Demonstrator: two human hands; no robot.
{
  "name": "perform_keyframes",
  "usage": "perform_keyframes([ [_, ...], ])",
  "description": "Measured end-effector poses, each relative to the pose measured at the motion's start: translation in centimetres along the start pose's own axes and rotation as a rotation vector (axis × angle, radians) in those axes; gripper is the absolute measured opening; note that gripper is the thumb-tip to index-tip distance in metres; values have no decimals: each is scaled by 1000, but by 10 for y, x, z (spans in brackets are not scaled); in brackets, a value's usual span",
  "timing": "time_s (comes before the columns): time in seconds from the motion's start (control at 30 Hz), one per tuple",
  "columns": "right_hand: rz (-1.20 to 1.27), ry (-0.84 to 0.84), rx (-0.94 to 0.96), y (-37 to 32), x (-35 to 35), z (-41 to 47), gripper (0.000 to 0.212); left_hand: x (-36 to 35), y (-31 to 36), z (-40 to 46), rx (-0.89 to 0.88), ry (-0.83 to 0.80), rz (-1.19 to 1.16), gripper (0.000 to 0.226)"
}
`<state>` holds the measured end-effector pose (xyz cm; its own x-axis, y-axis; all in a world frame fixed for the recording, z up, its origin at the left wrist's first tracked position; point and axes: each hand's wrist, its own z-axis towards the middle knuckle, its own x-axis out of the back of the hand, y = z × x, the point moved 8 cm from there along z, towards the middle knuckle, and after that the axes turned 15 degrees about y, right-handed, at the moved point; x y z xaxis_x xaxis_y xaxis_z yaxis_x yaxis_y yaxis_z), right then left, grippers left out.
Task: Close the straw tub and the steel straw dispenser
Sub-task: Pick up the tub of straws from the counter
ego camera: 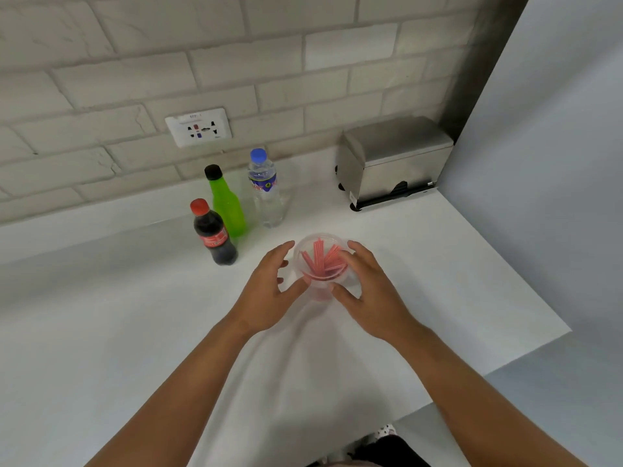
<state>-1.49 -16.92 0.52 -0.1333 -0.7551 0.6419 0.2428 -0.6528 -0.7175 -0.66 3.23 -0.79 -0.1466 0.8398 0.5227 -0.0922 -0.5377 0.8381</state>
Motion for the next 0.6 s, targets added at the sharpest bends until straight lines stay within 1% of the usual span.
perform_keyframes([
  [0.13,-40,39,-8,-2,-8,-2,61,-7,-2,3,13,-32,-86,76],
  [0.27,-62,68,-5,5,-13,-2,55,-12,2,3,-18,-35,-141,60],
  [0.3,-60,76,-10,7,-14,-3,55,-12,2,4,-21,-31,-146,60],
  [0.37,-56,91,-30,10,-15,-2,60,-12,1,6,-23,-19,-156,62],
  [0.5,-36,108,-106,18,-17,2,73,-15,-3,12,-20,-8,-151,59],
  [0.6,-27,116,-120,21,-16,11,77,-16,-3,20,2,4,-167,58],
])
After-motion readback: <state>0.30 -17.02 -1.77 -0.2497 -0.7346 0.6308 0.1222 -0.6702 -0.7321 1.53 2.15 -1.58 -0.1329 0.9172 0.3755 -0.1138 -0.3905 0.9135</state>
